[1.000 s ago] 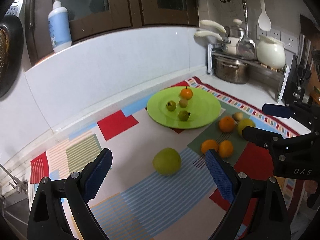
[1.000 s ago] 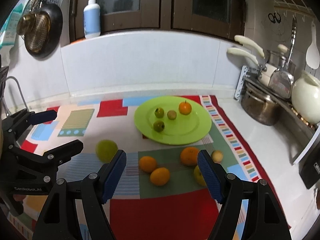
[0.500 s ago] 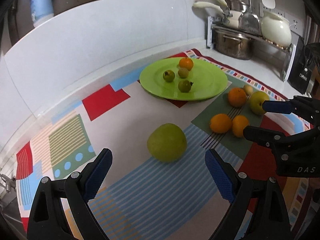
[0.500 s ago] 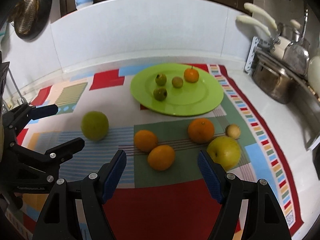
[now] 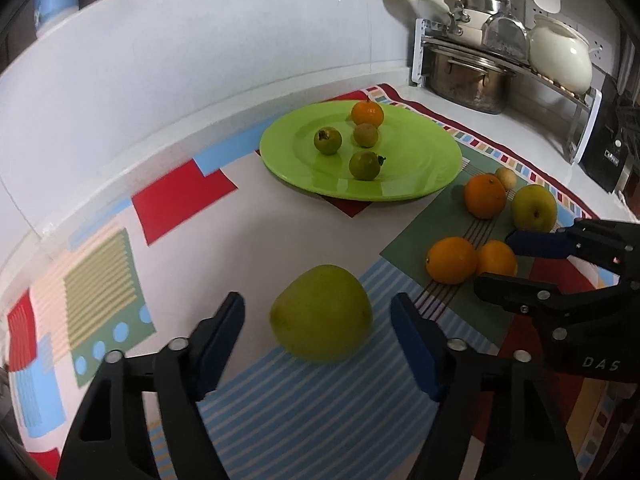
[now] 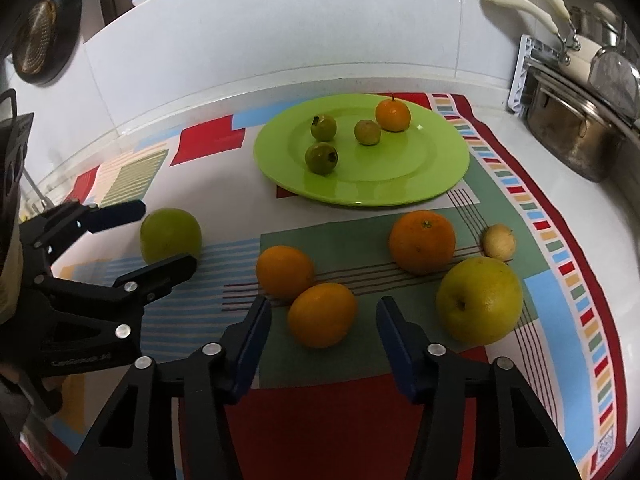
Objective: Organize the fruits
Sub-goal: 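Grasp the large green fruit with the left tool while the right tool grasps an orange, then carry the large green fruit and orange over the green plate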
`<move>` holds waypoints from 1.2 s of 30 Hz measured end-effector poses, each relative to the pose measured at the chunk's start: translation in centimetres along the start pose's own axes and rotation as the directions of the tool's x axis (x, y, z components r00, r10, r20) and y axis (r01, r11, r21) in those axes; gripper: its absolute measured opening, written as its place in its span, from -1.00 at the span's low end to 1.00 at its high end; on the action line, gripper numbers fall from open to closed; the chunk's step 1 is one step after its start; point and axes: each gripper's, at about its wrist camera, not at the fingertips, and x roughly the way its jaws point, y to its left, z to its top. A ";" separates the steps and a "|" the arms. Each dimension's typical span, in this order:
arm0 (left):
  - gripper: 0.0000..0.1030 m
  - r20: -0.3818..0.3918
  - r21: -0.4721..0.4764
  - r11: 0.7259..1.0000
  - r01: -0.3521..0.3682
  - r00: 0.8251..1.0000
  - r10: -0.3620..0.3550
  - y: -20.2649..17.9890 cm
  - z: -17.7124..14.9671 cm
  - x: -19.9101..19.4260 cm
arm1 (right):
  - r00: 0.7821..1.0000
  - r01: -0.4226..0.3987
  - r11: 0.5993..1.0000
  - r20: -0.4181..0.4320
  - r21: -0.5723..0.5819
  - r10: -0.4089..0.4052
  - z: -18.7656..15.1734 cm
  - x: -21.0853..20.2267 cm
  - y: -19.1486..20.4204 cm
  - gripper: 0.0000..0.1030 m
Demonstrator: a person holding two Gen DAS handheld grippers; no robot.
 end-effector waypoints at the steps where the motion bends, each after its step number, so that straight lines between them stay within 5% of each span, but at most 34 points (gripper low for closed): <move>1: 0.30 -0.004 -0.010 1.000 0.013 1.000 -0.013 0.1 0.0 0.1 | 1.000 -0.002 1.000 -0.004 0.002 0.002 0.0 0.2 0.0 0.00; 8: -0.02 -0.009 -0.013 1.000 0.016 1.000 -0.016 -0.2 -0.2 0.4 | 1.000 -0.024 1.000 -0.021 0.010 0.024 -0.1 0.8 0.0 -0.26; 18: -0.03 -0.004 -0.035 0.999 0.032 0.999 -0.033 -0.5 -0.1 -0.3 | 1.000 -0.020 1.000 0.006 0.003 0.020 -0.1 -0.1 0.1 -0.26; 36: -0.03 0.107 -0.046 0.999 0.015 0.994 -0.010 -2.8 -0.2 -7.3 | 0.991 -0.031 0.999 0.126 -0.010 0.032 -0.2 -6.7 0.3 -0.26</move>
